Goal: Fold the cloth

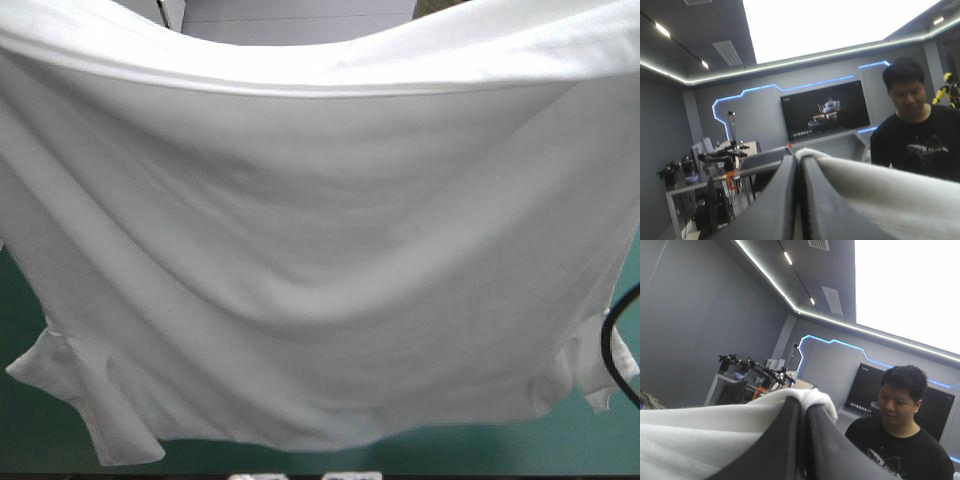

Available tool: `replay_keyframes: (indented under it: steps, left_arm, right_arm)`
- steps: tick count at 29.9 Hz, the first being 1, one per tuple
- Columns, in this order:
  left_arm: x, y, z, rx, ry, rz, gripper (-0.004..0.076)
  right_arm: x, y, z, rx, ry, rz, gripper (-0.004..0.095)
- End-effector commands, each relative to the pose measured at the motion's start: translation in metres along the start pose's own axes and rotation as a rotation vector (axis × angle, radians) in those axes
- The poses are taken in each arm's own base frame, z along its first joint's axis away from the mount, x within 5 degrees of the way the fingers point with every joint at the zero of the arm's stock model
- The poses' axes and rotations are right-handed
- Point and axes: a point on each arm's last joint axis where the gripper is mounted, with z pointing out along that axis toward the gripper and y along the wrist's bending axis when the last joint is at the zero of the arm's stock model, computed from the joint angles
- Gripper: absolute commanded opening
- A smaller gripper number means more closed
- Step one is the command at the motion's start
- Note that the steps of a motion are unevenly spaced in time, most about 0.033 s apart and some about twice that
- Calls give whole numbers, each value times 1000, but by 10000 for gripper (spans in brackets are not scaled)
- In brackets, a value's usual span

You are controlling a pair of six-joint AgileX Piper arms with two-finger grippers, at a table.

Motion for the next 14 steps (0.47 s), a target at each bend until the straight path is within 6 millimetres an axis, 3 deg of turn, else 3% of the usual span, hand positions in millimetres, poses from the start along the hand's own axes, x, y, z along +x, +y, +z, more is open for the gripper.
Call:
replay_keyframes:
  steps: [1, 3, 9, 14]
  left_arm:
    - [15, -7, 30, -1, -9, -1, -9]
    - [27, -9, 44, -10, 14, -2, -9]
    - [82, -26, 107, -21, 118, 55, -9]
    - [107, -36, 149, -56, 5, 59, -9]
  right_arm:
    - [26, -15, 35, 46, 51, 39, -17]
    - [42, -19, 52, 43, 96, 69, -17]
    - [120, -36, 125, 28, 243, 181, -17]
    - [163, -47, 172, 30, 185, 253, -17]
